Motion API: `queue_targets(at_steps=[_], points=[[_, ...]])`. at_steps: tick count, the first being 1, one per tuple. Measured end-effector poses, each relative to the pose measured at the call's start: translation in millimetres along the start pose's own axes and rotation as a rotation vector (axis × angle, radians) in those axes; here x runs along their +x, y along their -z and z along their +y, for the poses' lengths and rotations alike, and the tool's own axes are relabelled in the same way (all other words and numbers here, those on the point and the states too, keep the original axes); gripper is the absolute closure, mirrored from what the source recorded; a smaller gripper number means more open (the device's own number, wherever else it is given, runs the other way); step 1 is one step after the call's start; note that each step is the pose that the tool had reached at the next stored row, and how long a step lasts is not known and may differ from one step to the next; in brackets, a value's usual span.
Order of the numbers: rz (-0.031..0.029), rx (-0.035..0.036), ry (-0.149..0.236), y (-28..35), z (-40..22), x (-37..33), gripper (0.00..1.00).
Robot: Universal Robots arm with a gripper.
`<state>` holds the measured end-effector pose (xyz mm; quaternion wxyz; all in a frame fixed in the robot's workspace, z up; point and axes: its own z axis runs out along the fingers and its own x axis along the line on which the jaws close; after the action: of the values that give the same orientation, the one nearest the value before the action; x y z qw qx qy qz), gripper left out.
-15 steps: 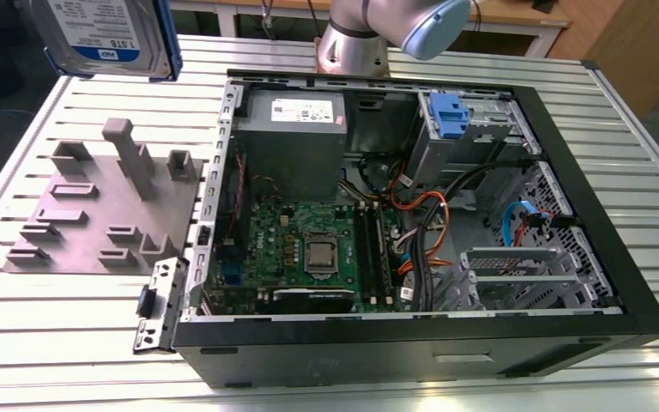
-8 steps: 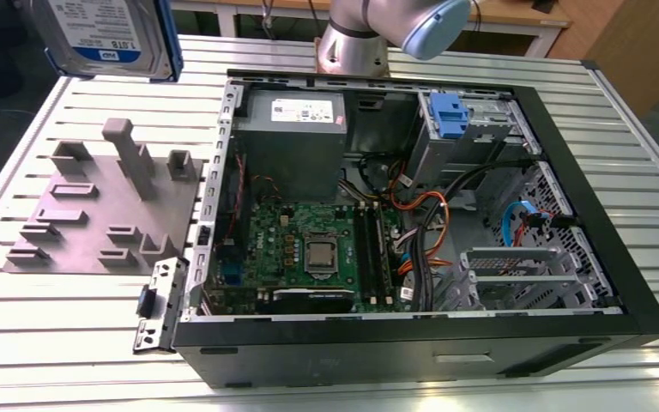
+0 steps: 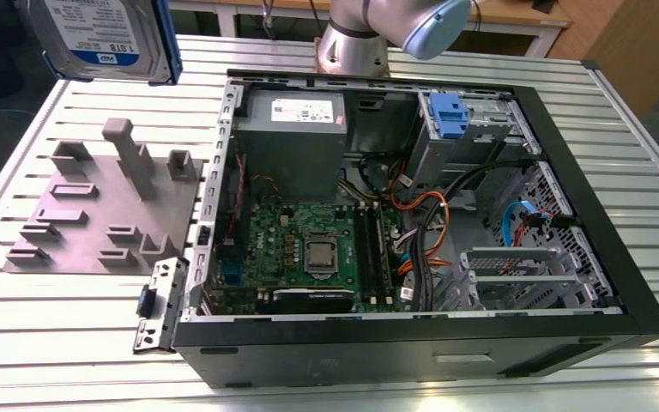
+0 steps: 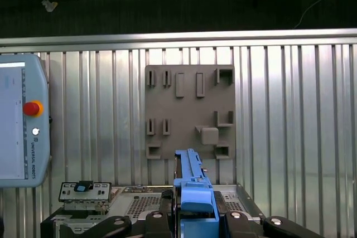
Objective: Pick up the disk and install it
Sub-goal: 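Pick up the disk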
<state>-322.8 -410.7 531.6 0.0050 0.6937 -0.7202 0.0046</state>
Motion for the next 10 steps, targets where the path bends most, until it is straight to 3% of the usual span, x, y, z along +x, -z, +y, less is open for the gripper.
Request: queue_targets(at_steps=[10], points=[[0.0000, 0.0000, 0.000, 0.0, -4.0, -0.1, 0.64]])
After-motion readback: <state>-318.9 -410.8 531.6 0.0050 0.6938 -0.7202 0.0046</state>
